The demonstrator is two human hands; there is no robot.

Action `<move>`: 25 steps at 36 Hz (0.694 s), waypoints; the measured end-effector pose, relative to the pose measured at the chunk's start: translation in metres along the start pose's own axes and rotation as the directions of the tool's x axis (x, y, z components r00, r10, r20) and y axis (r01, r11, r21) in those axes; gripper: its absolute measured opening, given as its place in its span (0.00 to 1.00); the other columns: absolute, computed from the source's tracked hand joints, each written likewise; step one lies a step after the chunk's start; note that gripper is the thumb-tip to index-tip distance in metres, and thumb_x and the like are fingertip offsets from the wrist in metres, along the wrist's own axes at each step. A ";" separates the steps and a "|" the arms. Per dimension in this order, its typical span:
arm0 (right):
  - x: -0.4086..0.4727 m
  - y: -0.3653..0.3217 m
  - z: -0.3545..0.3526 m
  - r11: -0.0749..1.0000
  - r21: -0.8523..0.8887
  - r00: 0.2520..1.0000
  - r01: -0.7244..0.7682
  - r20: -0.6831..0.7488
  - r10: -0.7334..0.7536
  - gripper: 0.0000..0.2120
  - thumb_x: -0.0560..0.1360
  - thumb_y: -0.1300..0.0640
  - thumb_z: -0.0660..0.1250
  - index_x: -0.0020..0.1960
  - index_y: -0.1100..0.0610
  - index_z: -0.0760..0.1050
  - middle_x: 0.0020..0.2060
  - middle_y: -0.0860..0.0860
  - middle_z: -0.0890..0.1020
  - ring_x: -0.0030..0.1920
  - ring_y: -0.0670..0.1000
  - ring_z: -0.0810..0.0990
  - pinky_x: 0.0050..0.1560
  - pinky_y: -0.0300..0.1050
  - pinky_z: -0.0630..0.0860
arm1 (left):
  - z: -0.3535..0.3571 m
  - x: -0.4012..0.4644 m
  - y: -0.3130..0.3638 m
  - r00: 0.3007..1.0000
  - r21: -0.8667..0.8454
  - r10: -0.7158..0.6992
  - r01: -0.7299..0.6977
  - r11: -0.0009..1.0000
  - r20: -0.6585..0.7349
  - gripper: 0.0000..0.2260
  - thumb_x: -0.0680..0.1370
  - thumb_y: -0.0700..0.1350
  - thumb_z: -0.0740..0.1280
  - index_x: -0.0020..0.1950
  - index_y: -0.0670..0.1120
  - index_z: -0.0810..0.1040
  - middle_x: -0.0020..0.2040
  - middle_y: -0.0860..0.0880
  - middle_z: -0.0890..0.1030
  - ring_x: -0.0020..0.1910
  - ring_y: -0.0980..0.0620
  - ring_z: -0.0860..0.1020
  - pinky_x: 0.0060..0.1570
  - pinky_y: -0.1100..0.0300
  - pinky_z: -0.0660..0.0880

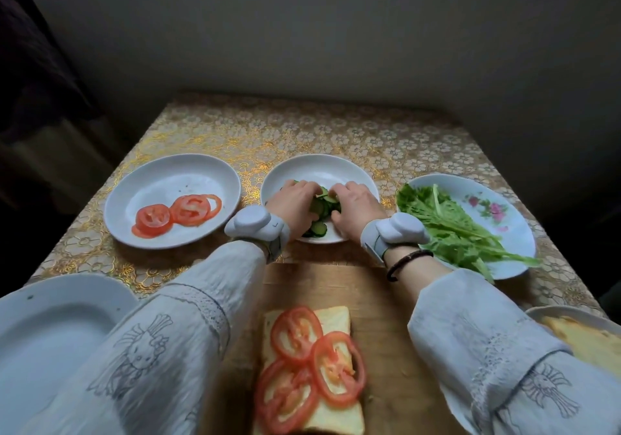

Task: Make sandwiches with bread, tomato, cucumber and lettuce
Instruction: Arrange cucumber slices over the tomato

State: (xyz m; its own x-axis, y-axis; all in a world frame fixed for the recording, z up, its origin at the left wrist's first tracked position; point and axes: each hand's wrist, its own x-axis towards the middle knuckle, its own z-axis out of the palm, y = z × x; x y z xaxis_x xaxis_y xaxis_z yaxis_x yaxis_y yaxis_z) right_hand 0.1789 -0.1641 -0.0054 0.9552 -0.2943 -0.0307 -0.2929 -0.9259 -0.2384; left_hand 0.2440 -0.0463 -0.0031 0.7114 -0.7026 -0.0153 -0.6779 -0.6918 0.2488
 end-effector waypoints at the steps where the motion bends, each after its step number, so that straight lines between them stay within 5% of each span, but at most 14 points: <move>1: 0.000 0.000 0.000 1.000 0.001 1.000 -0.003 -0.004 0.003 0.16 0.77 0.59 0.60 0.64 0.58 0.69 0.61 0.57 0.73 0.64 0.57 0.69 0.62 0.49 0.69 | 0.000 0.001 0.000 1.000 -0.001 -0.003 0.003 1.000 0.007 0.22 0.77 0.42 0.64 0.71 0.44 0.66 0.68 0.46 0.71 0.68 0.45 0.65 0.67 0.53 0.65; 16: -0.009 0.005 -0.014 0.987 0.109 0.992 -0.119 -0.039 0.124 0.18 0.76 0.64 0.59 0.64 0.56 0.75 0.61 0.57 0.78 0.61 0.57 0.76 0.57 0.47 0.73 | 0.000 -0.006 0.004 1.000 -0.054 0.006 -0.006 0.999 -0.003 0.15 0.77 0.43 0.65 0.62 0.41 0.77 0.61 0.41 0.72 0.62 0.41 0.70 0.63 0.51 0.68; 25: -0.016 0.001 -0.020 0.822 0.484 0.922 -0.301 -0.074 0.381 0.18 0.74 0.66 0.61 0.61 0.56 0.79 0.59 0.57 0.81 0.59 0.57 0.78 0.59 0.42 0.74 | -0.015 -0.018 0.007 0.988 -0.274 -0.114 0.083 0.958 -0.100 0.13 0.77 0.41 0.65 0.59 0.39 0.79 0.58 0.41 0.81 0.59 0.43 0.76 0.57 0.55 0.72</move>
State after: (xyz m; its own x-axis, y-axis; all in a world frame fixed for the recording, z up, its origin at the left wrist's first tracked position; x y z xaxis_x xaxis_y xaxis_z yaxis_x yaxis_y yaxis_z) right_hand 0.1629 -0.1646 0.0142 0.7658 -0.6413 -0.0475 -0.5076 -0.5575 -0.6569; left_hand 0.2293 -0.0364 0.0139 0.7990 -0.5989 0.0537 -0.5401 -0.6755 0.5020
